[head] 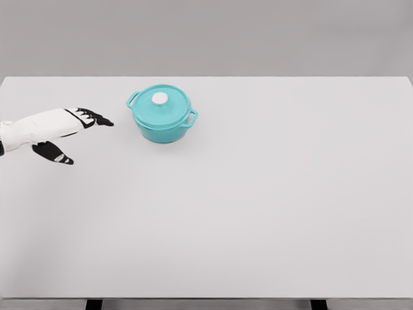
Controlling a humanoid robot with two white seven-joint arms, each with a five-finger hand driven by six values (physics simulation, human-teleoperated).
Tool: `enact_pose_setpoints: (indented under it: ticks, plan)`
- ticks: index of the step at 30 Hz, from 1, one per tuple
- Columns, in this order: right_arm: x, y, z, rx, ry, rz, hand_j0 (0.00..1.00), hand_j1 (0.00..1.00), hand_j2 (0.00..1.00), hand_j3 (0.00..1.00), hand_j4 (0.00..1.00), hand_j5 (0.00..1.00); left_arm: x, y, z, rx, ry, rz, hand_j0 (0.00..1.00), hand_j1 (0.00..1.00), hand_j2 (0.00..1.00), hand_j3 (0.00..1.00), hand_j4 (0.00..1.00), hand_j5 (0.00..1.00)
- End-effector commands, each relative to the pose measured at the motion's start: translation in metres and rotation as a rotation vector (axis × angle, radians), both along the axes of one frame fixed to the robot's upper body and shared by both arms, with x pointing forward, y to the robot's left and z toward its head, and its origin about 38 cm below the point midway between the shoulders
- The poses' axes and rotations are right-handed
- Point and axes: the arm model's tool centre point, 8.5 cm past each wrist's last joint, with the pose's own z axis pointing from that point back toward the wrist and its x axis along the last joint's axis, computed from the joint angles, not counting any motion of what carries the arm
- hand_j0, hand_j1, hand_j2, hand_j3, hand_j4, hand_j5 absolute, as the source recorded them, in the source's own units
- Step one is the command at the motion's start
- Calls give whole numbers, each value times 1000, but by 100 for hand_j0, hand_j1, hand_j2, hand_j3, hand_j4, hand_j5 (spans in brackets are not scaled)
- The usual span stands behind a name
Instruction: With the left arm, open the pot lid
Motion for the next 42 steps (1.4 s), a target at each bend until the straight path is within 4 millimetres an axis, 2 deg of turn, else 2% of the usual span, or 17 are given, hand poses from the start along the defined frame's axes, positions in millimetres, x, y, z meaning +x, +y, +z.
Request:
enact_pose_setpoints:
  ticks: [1, 5, 7, 9, 12, 13, 15, 17, 18, 19, 21, 22, 23, 30, 33, 38, 42]
  plan:
    - [-2, -1, 0, -2, 4, -3, 100, 100, 100, 100, 100, 100, 0, -4, -1, -4, 1, -7, 100, 100, 100, 100, 100, 100]
    - [-25, -10, 0, -29, 53, -2, 100, 100, 100, 100, 100, 100, 1, -2, 1, -2, -4, -4, 100, 100, 100, 100, 100, 100]
    - [-24, -9, 0, -27, 50, -2, 100, 100, 100, 100, 100, 100, 3, -4, 4, -4, -12, -6, 100, 100, 100, 100, 100, 100]
    - [-24, -9, 0, -27, 50, -2, 100, 100, 100, 100, 100, 100, 10, -7, 20, -11, -49, -13, 100, 100, 100, 100, 100, 100]
    - [-24, -9, 0, -27, 50, -2, 100, 100, 100, 100, 100, 100, 14, -12, 30, -29, -69, -26, 100, 100, 100, 100, 100, 100]
    - [-24, -9, 0, -28, 52, -2, 100, 100, 100, 100, 100, 100, 21, -18, 41, -44, -74, -45, 100, 100, 100, 100, 100, 100]
    - [-24, -9, 0, -27, 50, -2, 100, 100, 100, 100, 100, 100, 52, -27, 29, 27, 22, -50, 100, 100, 100, 100, 100, 100]
    - [-24, -9, 0, -27, 50, -2, 100, 100, 100, 100, 100, 100, 73, -48, 36, 105, 39, -91, 100, 100, 100, 100, 100, 100]
    - [-24, -9, 0, -27, 50, -2, 100, 100, 100, 100, 100, 100, 87, -85, 47, 73, 8, -143, 100, 100, 100, 100, 100, 100]
    - [-24, -9, 0, -27, 50, -2, 100, 100, 100, 100, 100, 100, 92, -108, 59, 73, -18, -186, 100, 100, 100, 100, 100, 100]
    - [-24, -9, 0, -27, 50, -2, 100, 100, 100, 100, 100, 100, 97, -120, 76, 89, -49, -210, 100, 100, 100, 100, 100, 100]
    - [-24, -9, 0, -27, 50, -2, 100, 100, 100, 100, 100, 100, 98, -147, 74, 66, -52, -256, 100, 100, 100, 100, 100, 100]
    - [-24, -9, 0, -27, 50, -2, 100, 100, 100, 100, 100, 100, 97, -154, 71, 64, -46, -271, 100, 100, 100, 100, 100, 100]
    - [-24, -9, 0, -27, 50, -2, 100, 100, 100, 100, 100, 100, 104, -162, 73, 61, -41, -252, 100, 100, 100, 100, 100, 100]
    - [-24, -9, 0, -27, 50, -2, 100, 100, 100, 100, 100, 100, 103, -166, 67, 96, -38, -260, 90, 90, 90, 90, 90, 90]
    - [-24, -9, 0, -27, 50, -2, 100, 100, 100, 100, 100, 100, 107, -157, 57, 146, -26, -232, 77, 77, 77, 77, 77, 77]
    - [-24, -9, 0, -27, 50, -2, 100, 100, 100, 100, 100, 100, 109, -155, 56, 147, -22, -225, 77, 77, 77, 77, 77, 77]
